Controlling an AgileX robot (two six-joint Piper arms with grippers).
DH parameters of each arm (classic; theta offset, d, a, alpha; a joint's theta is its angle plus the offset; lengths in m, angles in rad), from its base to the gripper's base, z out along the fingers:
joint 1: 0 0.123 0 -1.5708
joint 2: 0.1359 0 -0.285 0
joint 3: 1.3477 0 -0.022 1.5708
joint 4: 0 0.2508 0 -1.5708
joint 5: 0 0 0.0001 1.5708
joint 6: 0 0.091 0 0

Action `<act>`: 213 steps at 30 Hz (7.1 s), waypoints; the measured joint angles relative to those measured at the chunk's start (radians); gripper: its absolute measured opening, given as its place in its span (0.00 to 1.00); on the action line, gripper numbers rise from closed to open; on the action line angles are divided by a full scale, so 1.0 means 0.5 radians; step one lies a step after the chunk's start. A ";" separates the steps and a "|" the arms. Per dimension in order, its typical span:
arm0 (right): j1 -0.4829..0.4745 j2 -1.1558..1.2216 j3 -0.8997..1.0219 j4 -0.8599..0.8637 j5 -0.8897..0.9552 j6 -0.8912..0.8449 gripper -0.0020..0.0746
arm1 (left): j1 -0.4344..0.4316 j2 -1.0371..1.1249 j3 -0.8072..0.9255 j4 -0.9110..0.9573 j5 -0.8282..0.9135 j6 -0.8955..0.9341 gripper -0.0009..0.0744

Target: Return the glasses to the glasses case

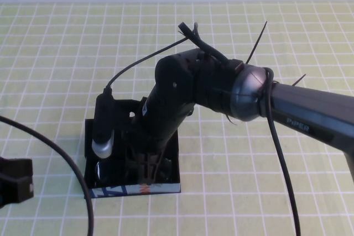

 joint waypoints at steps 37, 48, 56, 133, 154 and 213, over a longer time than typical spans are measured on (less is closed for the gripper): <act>-0.404 0.090 -0.467 0.394 -0.091 0.420 0.01 | -0.013 0.898 0.422 -1.176 -0.330 1.969 0.01; -0.432 0.274 -0.467 0.439 -0.173 0.420 0.01 | -0.193 1.389 0.248 -1.304 -0.576 2.029 0.01; -0.602 0.342 -0.467 0.577 -0.152 0.428 0.01 | -0.197 1.568 0.238 -1.350 -0.691 2.029 0.01; -0.407 -0.277 -0.476 0.273 0.581 0.803 0.00 | -0.200 -0.132 -0.312 0.285 0.242 0.474 0.01; -0.407 -1.880 0.276 -0.435 0.361 1.464 0.00 | -0.200 -1.098 0.179 0.051 0.111 0.327 0.01; -0.407 -4.206 3.052 -0.515 -1.107 1.580 0.00 | -0.141 -1.269 1.027 0.171 -0.975 0.264 0.01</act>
